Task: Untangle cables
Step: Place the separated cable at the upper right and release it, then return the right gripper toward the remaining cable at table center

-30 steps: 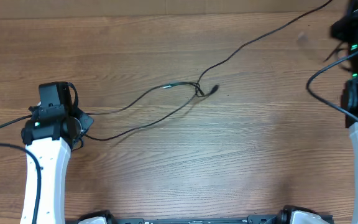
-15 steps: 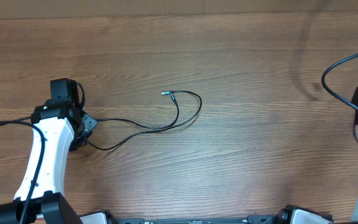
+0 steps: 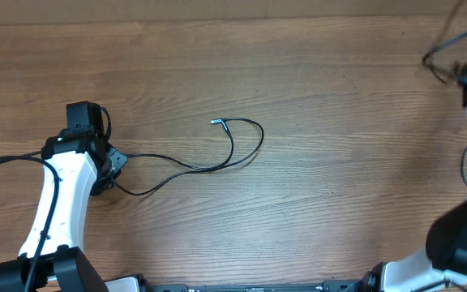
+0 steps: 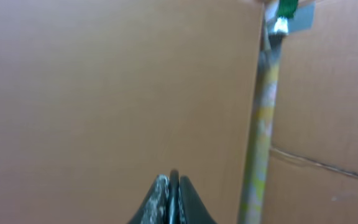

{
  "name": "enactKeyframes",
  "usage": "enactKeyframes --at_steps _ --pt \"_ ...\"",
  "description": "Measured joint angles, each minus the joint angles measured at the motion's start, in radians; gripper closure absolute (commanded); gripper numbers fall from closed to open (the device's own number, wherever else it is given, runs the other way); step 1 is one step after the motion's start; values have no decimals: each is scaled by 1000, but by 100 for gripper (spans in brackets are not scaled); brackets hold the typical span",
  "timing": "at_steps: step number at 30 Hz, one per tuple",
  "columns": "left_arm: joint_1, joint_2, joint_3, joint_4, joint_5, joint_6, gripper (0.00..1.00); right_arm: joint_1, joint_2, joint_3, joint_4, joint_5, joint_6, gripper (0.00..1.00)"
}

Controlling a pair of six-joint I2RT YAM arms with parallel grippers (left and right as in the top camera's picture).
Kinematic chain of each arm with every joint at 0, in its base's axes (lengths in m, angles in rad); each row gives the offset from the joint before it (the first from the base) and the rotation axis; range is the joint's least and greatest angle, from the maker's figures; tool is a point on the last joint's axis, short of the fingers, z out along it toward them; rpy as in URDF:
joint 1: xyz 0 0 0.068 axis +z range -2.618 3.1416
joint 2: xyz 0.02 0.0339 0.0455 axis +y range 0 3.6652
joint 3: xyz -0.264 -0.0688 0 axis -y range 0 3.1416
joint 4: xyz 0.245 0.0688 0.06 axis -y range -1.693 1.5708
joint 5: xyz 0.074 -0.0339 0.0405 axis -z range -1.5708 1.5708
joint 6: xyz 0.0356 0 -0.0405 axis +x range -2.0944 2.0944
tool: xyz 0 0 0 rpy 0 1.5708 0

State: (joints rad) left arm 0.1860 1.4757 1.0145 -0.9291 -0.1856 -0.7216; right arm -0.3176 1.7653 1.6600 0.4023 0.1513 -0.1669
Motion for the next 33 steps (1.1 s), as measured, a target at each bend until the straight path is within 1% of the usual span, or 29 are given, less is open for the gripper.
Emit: enactKeyframes --at_steps 2,6,11,14,17,18,19,20,21,22,23,24,28,33 --pt "0 0 0 1 1 0 96 -12 64 113 -96 26 -3 96" --pt "0 0 0 1 2 -4 96 -57 164 190 -237 61 11 96" --pt "0 0 0 1 6 -4 96 -123 342 198 -488 73 111 96" --pt "0 0 0 1 22 -4 96 -151 460 184 -581 46 161 96" --pt "0 0 0 2 43 -4 96 -158 515 175 -607 -7 185 91" --pt "0 0 0 2 54 -5 96 -155 517 175 -599 -27 193 85" --pt "0 0 0 2 63 -5 96 -153 517 175 -591 -34 196 77" --pt "0 0 0 2 71 -4 96 -148 513 177 -580 -45 197 65" --pt "0 0 0 1 82 -4 96 -142 507 187 -587 -53 202 56" --pt "0 0 0 1 92 -5 96 -138 506 199 -598 -59 208 44" --pt "0 0 0 1 101 -5 96 -134 505 214 -612 -68 217 18" --pt "0 0 0 1 111 -5 96 -129 505 244 -655 -85 223 0" --pt "0 0 0 6 148 -5 94 -117 502 366 -808 -206 237 0" --pt "0 0 0 9 178 -5 96 -108 458 516 -1055 -481 246 0"
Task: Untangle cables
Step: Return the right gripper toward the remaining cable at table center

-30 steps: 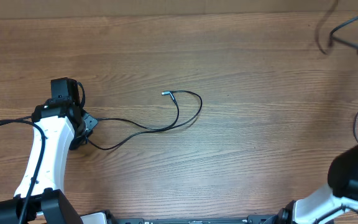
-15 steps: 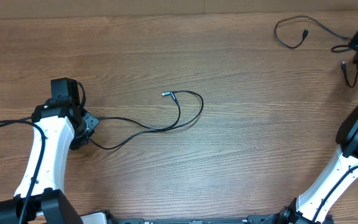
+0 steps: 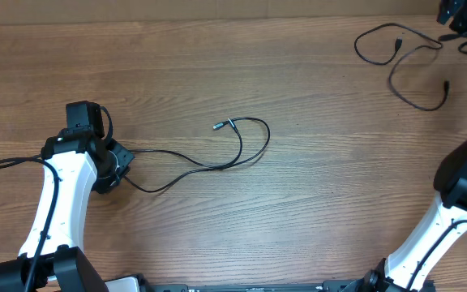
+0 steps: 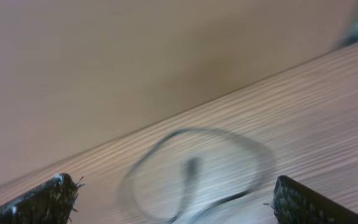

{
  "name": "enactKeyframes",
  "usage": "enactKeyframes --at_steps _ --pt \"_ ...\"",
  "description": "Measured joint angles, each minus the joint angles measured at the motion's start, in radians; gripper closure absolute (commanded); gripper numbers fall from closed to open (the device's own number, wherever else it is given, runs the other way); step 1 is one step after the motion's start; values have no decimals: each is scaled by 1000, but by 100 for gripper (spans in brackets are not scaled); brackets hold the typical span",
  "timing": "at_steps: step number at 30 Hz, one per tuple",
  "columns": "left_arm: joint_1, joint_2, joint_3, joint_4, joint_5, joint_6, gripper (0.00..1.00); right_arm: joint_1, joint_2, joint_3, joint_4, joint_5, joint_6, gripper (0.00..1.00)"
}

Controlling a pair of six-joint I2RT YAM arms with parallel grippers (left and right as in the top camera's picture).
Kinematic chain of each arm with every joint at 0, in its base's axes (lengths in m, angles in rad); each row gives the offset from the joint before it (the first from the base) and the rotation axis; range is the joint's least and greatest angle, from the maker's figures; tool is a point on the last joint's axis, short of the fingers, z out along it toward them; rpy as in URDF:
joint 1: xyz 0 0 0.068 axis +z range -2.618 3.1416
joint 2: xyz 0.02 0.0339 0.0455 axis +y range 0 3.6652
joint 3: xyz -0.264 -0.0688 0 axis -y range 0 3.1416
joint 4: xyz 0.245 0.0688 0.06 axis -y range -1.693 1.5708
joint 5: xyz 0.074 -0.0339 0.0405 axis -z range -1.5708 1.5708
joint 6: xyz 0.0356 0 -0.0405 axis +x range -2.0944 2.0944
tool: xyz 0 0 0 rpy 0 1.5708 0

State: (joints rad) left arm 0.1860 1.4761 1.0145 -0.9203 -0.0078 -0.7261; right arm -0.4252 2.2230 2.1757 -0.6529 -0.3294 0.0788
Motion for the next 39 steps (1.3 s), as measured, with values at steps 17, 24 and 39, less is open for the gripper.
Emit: enactKeyframes --at_steps 17,24,39 --pt "-149 0 3 366 416 181 84 347 -82 14 -730 -367 -53 0" --pt "-254 0 3 317 303 321 96 588 -82 -175 -677 -193 -162 0" --pt "-257 0 3 280 85 120 94 999 -82 -513 -209 -89 -293 0"
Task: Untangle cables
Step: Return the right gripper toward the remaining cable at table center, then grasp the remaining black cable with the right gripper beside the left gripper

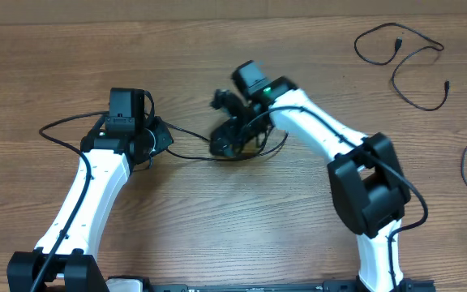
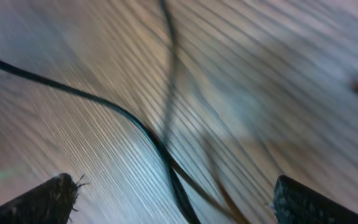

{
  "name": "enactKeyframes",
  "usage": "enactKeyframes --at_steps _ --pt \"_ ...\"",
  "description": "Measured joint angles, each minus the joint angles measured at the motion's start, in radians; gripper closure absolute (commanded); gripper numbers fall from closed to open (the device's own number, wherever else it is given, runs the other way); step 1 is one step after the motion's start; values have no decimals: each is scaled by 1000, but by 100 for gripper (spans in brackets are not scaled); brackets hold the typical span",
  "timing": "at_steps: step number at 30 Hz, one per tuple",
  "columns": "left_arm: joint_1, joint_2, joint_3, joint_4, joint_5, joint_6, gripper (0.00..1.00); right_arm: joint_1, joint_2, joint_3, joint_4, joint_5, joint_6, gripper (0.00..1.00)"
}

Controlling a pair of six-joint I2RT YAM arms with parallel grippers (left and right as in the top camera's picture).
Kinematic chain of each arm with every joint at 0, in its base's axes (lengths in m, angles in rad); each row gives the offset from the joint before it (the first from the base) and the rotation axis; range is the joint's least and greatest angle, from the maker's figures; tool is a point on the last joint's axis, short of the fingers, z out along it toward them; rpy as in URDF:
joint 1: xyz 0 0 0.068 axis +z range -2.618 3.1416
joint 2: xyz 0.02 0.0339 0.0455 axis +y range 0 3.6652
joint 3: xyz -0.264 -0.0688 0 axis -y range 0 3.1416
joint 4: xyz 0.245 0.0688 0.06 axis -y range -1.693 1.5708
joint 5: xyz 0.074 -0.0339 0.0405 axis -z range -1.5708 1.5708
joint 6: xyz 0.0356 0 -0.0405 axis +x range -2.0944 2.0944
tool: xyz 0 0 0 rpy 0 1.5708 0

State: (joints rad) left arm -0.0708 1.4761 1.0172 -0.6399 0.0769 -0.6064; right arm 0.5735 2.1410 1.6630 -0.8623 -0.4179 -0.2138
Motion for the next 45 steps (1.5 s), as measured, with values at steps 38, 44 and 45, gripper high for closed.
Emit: enactKeyframes --at_steps 38,44,45 --pt "0 0 0 -79 164 -470 44 161 62 -94 180 177 37 96" --pt "0 0 0 -123 114 -350 0 161 62 -83 55 116 71 96" --pt "0 0 0 -141 107 -331 0 161 62 -82 19 95 74 96"
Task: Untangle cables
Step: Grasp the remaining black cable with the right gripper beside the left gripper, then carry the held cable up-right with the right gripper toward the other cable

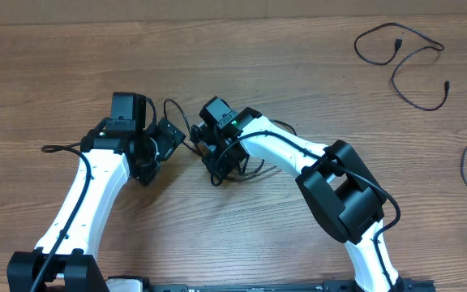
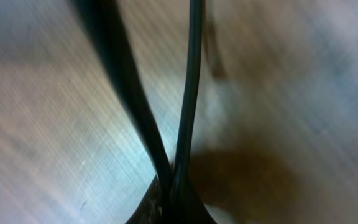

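Observation:
A thin black cable [image 1: 62, 148] lies on the wooden table [image 1: 233, 243], its free tail trailing left of my left arm. My left gripper [image 1: 171, 132] sits left of centre, fingers closed on the cable. Just to its right my right gripper [image 1: 217, 172] is low over the table, and part of the cable bunches under it. In the right wrist view the right gripper [image 2: 171, 200] is shut on two strands of the cable [image 2: 190, 93], which run up and away from the tips. The cable's plug is hidden.
A second black cable [image 1: 400, 57] lies coiled loosely at the far right corner. A third cable's loop shows at the right edge. The table's far edge runs along the top.
My right gripper was open over the cable's loop and is now shut on two strands. It sits a little further left and nearer. My left gripper has moved right, drawing the tail with it.
At first my right gripper was shut at the far right corner and the left one held the cable at the left. The right gripper then stood open with another cable lying there. Later it was open over the centre loop, and now grips it.

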{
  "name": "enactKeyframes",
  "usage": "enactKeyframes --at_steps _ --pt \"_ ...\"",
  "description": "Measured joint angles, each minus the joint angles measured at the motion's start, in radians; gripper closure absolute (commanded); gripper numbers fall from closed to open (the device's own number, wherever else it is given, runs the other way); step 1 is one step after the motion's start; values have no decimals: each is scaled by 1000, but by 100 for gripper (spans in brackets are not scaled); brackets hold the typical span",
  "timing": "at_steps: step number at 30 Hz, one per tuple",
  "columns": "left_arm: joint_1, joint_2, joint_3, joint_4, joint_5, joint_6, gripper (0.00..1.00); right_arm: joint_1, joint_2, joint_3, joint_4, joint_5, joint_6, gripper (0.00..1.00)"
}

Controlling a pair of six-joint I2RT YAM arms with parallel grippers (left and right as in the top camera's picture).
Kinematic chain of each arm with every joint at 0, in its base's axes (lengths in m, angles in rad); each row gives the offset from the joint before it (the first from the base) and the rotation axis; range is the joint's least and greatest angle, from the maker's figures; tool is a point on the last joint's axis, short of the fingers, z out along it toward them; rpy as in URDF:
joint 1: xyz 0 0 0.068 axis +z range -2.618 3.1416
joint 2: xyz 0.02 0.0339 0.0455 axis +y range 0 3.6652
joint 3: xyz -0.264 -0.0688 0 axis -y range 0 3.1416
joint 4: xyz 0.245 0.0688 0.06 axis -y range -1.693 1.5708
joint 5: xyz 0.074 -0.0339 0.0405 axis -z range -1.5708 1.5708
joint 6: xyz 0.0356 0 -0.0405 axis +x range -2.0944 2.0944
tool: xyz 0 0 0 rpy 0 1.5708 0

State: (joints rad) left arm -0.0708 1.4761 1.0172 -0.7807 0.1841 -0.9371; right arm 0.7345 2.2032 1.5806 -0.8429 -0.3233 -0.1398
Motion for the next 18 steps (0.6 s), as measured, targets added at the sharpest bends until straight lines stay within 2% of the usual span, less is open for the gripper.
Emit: enactKeyframes --at_steps 11,18 --pt "0 0 0 -58 -23 59 0 -14 12 5 -156 -113 14 96" --pt "0 0 0 -58 -24 69 0 -135 -26 112 -283 72 68 96"
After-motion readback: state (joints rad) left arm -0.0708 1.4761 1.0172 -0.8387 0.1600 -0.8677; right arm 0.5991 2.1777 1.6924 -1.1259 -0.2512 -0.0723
